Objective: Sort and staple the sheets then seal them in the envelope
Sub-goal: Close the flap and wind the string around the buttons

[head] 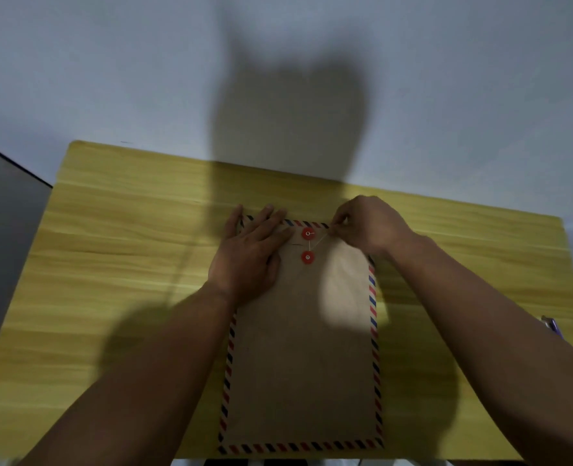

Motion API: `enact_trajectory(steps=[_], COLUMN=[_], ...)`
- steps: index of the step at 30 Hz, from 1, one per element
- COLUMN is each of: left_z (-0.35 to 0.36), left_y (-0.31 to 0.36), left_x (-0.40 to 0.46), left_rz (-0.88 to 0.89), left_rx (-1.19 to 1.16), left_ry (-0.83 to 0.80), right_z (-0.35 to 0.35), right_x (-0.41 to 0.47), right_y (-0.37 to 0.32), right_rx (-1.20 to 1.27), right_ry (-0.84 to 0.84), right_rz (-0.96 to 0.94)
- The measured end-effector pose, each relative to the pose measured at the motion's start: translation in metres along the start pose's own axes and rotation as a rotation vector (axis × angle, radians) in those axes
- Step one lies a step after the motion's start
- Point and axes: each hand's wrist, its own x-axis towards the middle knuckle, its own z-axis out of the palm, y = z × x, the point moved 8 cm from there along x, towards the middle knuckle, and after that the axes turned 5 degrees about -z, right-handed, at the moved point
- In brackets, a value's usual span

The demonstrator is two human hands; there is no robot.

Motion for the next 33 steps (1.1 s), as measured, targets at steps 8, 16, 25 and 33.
enact_trajectory(steps=[8, 16, 25, 33], left_z=[0.001, 0.001, 0.003, 0.007], left_y=[-0.001, -0.004, 0.004, 0.006], left_x=[0.001, 0.002, 0.001, 0.001], left_rz=[-0.030, -0.123, -0.028, -0.016], left_rx=[-0.001, -0.017, 0.067, 0.124], left_ry=[-0.024, -0.045, -0.055, -0.063], right_z=[-0.001, 0.015, 0.026, 0.032], right_x=[0.032, 0.015, -0.050, -0.087], right_y=[-0.042, -0.086, -0.043, -0.031], right_rx=[-0.230, -0.255, -0.077, -0.194], right_ry=[-0.011, 0.083, 0.299, 0.436], right_rz=[-0.141, -0.326, -0.514, -0.600])
